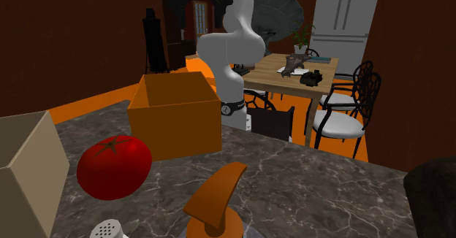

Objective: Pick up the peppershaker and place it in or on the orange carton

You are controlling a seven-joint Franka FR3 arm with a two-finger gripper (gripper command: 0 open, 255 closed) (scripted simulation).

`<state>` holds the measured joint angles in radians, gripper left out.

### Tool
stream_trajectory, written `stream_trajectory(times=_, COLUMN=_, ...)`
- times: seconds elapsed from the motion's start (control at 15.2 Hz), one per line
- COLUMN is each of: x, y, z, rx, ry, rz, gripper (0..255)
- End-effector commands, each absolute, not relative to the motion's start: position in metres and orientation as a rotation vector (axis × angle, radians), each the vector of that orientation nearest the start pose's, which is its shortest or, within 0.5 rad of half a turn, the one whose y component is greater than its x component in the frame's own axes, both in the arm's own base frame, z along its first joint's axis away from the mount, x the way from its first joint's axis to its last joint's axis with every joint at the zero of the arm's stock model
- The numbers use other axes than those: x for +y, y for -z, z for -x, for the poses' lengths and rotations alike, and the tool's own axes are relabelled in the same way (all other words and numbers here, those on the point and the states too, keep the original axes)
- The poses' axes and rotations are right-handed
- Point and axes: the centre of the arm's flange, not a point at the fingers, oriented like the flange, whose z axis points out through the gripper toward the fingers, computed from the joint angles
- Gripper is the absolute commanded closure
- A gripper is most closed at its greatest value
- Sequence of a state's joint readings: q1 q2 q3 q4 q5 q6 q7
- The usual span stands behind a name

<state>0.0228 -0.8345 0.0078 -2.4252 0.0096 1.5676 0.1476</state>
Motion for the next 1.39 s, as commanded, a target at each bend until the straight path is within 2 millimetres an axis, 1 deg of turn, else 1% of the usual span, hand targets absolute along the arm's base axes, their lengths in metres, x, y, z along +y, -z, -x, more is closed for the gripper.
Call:
stream_trajectory(times=0.0, x=0.011, y=-0.572, z=-0.292, rx=0.188, ry=-0.037, rz=3.134, gripper=0)
stream_trajectory(times=0.66, x=0.018, y=-0.514, z=-0.420, rx=0.218, ry=-0.131, rz=3.127, gripper=0)
stream_trajectory(times=1.32, x=0.023, y=-0.448, z=-0.544, rx=0.249, ry=-0.226, rz=3.118, gripper=0)
